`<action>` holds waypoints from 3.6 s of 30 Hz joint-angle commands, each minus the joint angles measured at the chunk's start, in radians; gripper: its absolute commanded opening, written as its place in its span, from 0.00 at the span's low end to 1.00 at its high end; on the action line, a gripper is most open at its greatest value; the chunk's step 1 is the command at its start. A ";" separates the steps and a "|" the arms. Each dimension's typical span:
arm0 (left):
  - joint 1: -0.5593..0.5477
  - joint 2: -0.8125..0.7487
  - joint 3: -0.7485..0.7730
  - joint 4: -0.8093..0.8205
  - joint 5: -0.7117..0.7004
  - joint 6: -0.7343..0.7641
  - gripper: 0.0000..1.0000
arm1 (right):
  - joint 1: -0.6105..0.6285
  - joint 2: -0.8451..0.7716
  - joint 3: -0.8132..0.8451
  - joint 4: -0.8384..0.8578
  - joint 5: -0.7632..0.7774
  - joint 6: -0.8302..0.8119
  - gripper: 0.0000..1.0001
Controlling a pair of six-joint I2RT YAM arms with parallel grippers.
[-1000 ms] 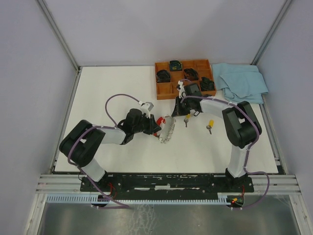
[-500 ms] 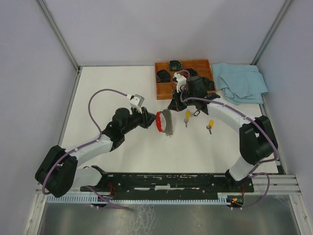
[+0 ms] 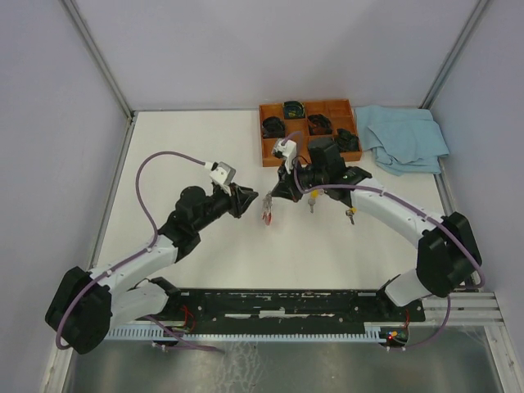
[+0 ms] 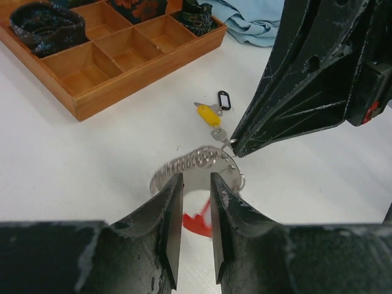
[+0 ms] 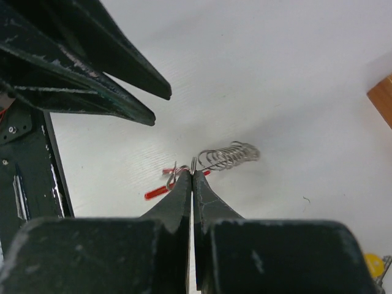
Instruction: Put the keys on the keyring
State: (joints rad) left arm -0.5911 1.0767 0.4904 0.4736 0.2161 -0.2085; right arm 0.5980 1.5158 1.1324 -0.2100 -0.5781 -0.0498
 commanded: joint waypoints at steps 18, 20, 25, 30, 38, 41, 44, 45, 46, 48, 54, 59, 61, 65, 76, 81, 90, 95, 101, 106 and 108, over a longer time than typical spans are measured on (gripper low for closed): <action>0.001 -0.009 -0.080 0.145 0.428 0.341 0.31 | 0.076 -0.092 -0.073 -0.003 -0.103 -0.312 0.01; 0.001 -0.001 -0.074 0.145 0.451 0.355 0.31 | 0.083 -0.096 -0.066 -0.022 -0.092 -0.328 0.01; 0.001 0.026 -0.056 0.145 0.495 0.383 0.30 | 0.101 -0.119 -0.058 -0.051 -0.083 -0.362 0.01; 0.001 0.050 -0.038 0.139 0.538 0.413 0.28 | 0.112 -0.136 -0.052 -0.075 -0.074 -0.394 0.01; 0.001 0.045 -0.014 0.091 0.486 0.437 0.28 | 0.129 -0.154 -0.049 -0.102 -0.062 -0.434 0.01; 0.000 0.030 -0.015 0.074 0.461 0.442 0.30 | 0.133 -0.157 -0.045 -0.112 -0.054 -0.442 0.01; 0.001 0.025 -0.016 0.067 0.467 0.449 0.31 | 0.137 -0.158 -0.043 -0.114 -0.053 -0.448 0.01; 0.001 0.028 -0.014 0.066 0.476 0.451 0.31 | 0.138 -0.158 -0.041 -0.114 -0.053 -0.450 0.01; 0.001 0.030 -0.012 0.066 0.489 0.451 0.31 | 0.140 -0.158 -0.039 -0.114 -0.052 -0.450 0.01; 0.001 0.040 -0.006 0.066 0.513 0.453 0.31 | 0.144 -0.157 -0.036 -0.113 -0.053 -0.453 0.01; -0.001 0.067 0.010 0.066 0.571 0.457 0.29 | 0.151 -0.153 -0.028 -0.129 -0.055 -0.466 0.01; -0.001 0.085 0.016 0.066 0.587 0.460 0.25 | 0.158 -0.151 -0.024 -0.134 -0.051 -0.477 0.01; -0.001 0.093 0.013 0.065 0.592 0.460 0.24 | 0.159 -0.150 -0.023 -0.134 -0.051 -0.479 0.01; -0.001 0.098 0.004 0.056 0.592 0.466 0.24 | 0.160 -0.153 -0.026 -0.135 -0.051 -0.487 0.02; -0.001 0.128 -0.034 0.129 0.583 0.469 0.17 | 0.163 -0.156 -0.037 -0.139 -0.086 -0.513 0.03; 0.000 0.132 -0.062 0.204 0.574 0.457 0.03 | 0.164 -0.167 -0.039 -0.156 -0.090 -0.524 0.14; -0.001 0.154 -0.215 0.596 0.497 0.355 0.03 | 0.137 -0.250 -0.150 -0.016 -0.077 -0.480 0.35; -0.001 0.198 -0.252 0.749 0.502 0.311 0.03 | 0.089 -0.260 -0.226 0.084 -0.134 -0.470 0.37; -0.001 0.210 -0.263 0.806 0.507 0.321 0.03 | 0.063 -0.235 -0.259 0.125 -0.158 -0.513 0.37; -0.001 0.217 -0.267 0.850 0.515 0.318 0.03 | 0.063 -0.209 -0.258 0.135 -0.206 -0.529 0.34; -0.001 0.222 -0.265 0.861 0.519 0.316 0.03 | 0.063 -0.205 -0.262 0.146 -0.224 -0.527 0.34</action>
State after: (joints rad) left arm -0.5915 1.2881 0.2226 1.2091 0.7349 0.1337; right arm 0.6636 1.3029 0.8680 -0.1322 -0.7288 -0.5594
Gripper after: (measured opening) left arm 0.040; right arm 0.346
